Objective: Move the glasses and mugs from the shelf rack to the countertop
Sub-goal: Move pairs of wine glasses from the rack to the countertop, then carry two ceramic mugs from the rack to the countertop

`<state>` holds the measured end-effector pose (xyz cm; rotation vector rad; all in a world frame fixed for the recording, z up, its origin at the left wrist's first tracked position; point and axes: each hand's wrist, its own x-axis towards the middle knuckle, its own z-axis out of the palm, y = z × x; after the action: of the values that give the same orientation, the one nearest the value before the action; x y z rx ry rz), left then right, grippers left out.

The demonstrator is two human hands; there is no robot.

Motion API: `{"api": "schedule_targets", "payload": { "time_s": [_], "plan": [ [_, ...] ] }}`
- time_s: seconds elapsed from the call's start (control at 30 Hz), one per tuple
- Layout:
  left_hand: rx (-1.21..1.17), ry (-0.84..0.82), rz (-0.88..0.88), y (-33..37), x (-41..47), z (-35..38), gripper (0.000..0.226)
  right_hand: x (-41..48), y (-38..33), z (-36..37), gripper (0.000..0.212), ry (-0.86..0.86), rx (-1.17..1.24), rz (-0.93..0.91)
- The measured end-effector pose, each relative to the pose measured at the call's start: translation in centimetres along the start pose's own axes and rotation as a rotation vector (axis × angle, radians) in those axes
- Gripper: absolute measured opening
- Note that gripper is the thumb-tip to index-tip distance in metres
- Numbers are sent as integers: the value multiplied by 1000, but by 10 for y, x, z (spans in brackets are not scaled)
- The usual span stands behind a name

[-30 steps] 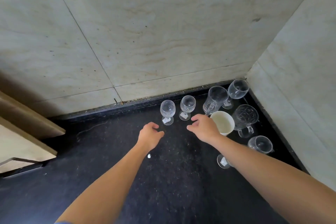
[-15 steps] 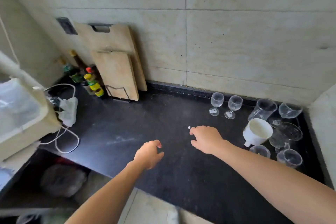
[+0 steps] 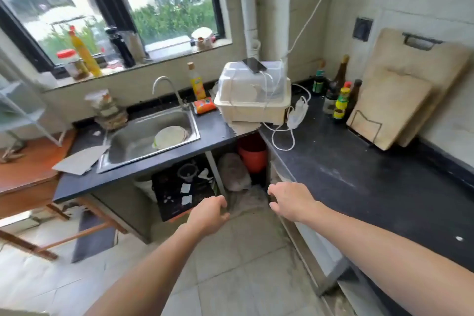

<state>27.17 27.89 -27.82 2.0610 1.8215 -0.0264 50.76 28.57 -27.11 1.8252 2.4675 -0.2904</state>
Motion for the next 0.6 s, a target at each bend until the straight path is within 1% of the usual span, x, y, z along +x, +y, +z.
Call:
{"api": "schedule_targets", "payload": {
  "time_s": [0.07,0.2,0.3,0.4,0.5,0.53,0.6],
  "plan": [
    [-7,18,-68,-58,-20,-15,37,25,-57,-2,37,17,-21,-74],
    [-19,75,-176,-173,-62,-54,34,73,-175,-7,36,41,-65,-223],
    [-39,127,-261,-246,-92,-82,33,106,-258,-14,36,58,-81,-331],
    [-128,148,-388,-304,-119,-102,22,132,-331,-19,36,66,-78,-435],
    [-160,160,-467,-352,-137,-112,12,158,-394,-20,35,61,-93,-540],
    [-163,171,-492,-368,-140,-116,11,167,-412,-21,34,57,-95,-571],
    [-155,197,-533,-397,-145,-124,18,186,-446,-21,33,50,-104,-628]
  ]
}}
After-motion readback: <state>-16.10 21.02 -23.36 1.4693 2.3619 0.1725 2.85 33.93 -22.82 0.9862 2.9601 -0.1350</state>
